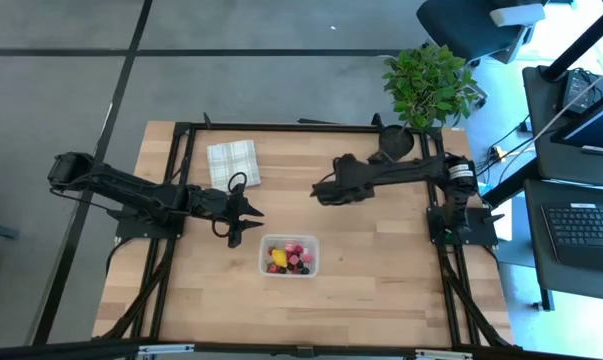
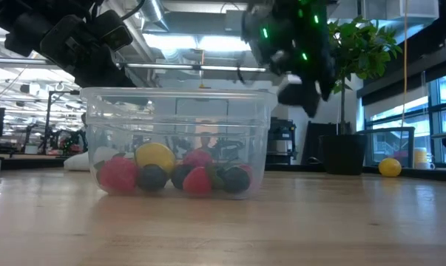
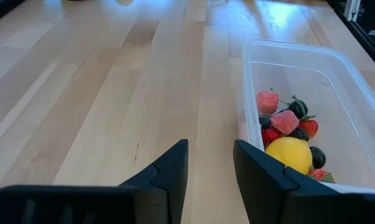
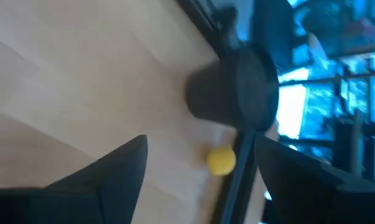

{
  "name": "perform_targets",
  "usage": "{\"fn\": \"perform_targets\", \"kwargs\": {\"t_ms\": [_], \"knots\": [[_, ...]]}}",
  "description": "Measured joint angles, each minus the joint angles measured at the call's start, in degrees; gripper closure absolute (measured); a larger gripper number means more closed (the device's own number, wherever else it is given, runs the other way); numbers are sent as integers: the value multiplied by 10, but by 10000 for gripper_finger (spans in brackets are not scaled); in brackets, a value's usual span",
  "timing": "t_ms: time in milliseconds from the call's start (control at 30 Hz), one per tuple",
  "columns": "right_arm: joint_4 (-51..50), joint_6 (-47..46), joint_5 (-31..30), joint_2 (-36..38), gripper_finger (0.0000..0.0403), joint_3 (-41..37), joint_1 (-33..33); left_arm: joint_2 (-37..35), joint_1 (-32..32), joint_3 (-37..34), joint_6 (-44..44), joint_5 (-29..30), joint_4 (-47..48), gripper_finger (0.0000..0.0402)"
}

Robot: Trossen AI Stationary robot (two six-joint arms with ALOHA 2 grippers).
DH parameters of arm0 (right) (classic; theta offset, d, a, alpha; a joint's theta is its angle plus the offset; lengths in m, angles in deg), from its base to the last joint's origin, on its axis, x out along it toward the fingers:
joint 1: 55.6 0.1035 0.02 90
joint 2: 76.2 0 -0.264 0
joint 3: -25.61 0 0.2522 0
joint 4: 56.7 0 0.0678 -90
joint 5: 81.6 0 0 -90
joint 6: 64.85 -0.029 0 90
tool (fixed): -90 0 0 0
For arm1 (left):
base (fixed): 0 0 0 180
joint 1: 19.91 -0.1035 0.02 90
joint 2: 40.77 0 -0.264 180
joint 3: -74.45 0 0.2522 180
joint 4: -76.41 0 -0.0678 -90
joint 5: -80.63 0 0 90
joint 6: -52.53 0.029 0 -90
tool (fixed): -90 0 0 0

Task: Pick and placing Produce into tupperware
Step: Put the lemon into the transparent bin

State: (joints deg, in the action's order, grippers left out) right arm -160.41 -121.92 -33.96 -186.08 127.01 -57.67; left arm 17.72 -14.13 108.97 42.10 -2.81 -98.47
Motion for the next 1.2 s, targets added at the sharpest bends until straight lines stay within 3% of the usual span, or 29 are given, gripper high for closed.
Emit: {"fn": "perform_targets", "kwargs": {"t_ms": [267, 667, 867, 1200], "knots": [[21, -78, -8, 36, 102, -150, -35, 0, 0, 0, -1, 0, 0, 280], [155, -155, 23, 210, 102, -339, -111, 0, 0, 0, 0, 0, 1, 280], [177, -174, 61, 271, 102, -376, -151, 0, 0, 0, 0, 0, 1, 280], [237, -137, 75, 276, 102, -374, -167, 0, 0, 0, 0, 0, 0, 280]]}}
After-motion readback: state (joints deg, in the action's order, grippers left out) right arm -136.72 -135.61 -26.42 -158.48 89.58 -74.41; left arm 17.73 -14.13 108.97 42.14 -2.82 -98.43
